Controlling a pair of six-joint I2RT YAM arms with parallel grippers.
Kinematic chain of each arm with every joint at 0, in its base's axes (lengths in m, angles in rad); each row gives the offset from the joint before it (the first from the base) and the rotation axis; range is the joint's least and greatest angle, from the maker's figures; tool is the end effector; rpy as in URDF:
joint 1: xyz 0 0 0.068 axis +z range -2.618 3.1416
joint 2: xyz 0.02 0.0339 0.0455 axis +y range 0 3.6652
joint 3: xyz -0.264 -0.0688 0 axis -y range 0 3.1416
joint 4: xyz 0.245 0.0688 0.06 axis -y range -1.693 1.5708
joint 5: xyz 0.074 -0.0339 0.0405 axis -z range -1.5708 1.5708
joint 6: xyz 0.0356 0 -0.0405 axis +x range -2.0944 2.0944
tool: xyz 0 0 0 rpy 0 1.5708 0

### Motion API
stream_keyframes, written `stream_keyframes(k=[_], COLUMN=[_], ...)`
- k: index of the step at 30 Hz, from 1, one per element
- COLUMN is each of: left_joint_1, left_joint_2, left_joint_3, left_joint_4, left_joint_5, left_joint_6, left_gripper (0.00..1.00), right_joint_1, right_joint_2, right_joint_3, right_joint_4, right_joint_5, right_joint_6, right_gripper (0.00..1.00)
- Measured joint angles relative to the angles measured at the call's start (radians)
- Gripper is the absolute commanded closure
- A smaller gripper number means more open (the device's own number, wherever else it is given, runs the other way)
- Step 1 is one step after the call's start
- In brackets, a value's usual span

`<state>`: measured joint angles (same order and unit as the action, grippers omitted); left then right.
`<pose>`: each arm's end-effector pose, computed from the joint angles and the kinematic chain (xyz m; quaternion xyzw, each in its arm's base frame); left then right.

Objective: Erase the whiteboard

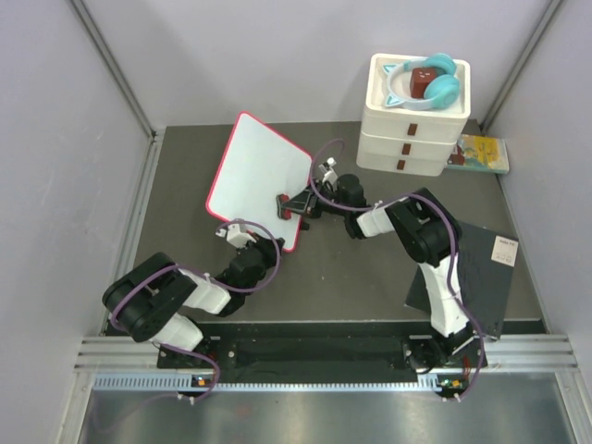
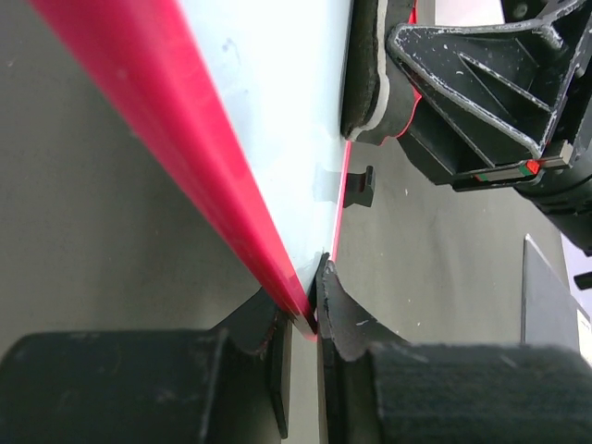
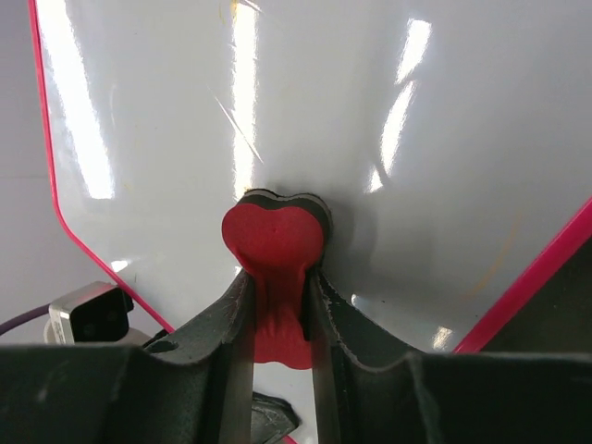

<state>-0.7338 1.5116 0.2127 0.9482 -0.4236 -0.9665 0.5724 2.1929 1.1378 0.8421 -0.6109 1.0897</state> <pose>0.1791 -0.1418 0.1206 -0.2126 0.7819 -0.3072 0.4991 0.3653 0.2597 0.1227 0.0073 0.7659 0.6001 0.2308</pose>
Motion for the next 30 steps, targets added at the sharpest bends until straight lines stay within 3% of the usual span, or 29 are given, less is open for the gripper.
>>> stream_keyframes(k=[13, 23, 30], left_joint_1=[-0.002, -0.004, -0.006], left_joint_2=[-0.005, -0.007, -0.009], left_joint_3=[0.000, 0.000, -0.001], left_joint_4=[-0.001, 0.000, 0.001], left_joint_5=[0.006, 0.005, 0.003], left_joint_6=[0.036, 0.049, 0.050], left_gripper=[1.00, 1.00, 1.00], right_joint_1=[-0.012, -0.012, -0.010], right_joint_2=[-0.075, -0.079, -0.117], right_joint_3=[-0.185, -0.178, -0.139], right_joint_4=[0.018, -0.005, -0.153], right_joint_5=[0.127, 0.123, 0.132], right_joint_6=[0.065, 0.067, 0.002], right_gripper=[1.00, 1.00, 1.00])
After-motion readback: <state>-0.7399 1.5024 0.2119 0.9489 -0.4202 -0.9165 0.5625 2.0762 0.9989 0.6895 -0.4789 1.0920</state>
